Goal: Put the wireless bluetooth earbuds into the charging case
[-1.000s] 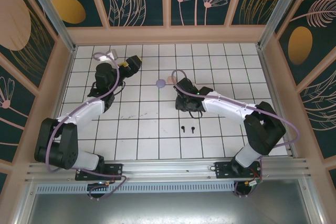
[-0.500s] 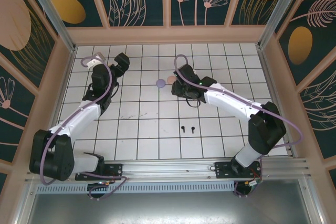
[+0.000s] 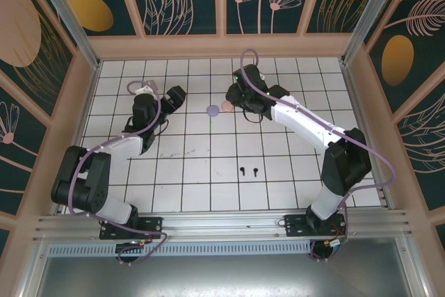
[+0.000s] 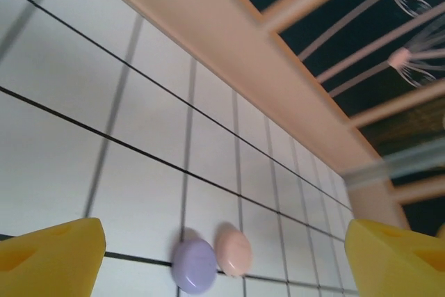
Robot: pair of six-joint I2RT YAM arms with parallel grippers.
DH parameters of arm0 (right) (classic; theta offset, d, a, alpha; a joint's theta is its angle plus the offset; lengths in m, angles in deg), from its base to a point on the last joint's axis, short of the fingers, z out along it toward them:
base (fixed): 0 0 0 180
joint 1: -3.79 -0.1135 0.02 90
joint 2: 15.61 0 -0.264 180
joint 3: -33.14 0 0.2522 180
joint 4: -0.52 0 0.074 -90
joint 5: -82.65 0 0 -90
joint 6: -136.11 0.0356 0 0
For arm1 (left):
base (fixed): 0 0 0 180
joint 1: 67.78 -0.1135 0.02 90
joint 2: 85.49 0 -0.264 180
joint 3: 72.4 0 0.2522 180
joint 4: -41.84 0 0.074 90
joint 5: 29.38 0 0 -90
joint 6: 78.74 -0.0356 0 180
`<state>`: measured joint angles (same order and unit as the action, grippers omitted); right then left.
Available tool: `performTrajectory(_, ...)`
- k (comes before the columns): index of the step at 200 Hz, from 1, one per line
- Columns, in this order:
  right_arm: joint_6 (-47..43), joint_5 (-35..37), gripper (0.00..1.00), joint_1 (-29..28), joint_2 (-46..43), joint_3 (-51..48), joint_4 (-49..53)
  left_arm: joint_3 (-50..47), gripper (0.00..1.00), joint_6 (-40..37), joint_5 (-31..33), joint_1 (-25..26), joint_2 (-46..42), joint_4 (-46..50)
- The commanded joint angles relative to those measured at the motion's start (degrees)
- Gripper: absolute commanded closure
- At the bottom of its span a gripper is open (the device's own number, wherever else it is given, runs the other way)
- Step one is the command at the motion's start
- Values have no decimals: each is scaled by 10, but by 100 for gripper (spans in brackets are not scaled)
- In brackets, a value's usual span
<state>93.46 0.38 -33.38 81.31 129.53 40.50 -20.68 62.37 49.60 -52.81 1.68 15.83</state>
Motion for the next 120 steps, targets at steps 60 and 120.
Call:
performTrajectory(60,108,-92,65,17,59,89,-55,-15,22,-33,-256,51,83,-339)
performTrajectory(120,125,-96,65,11,38,70,-66,25,35,-26,-246,97,145,-369)
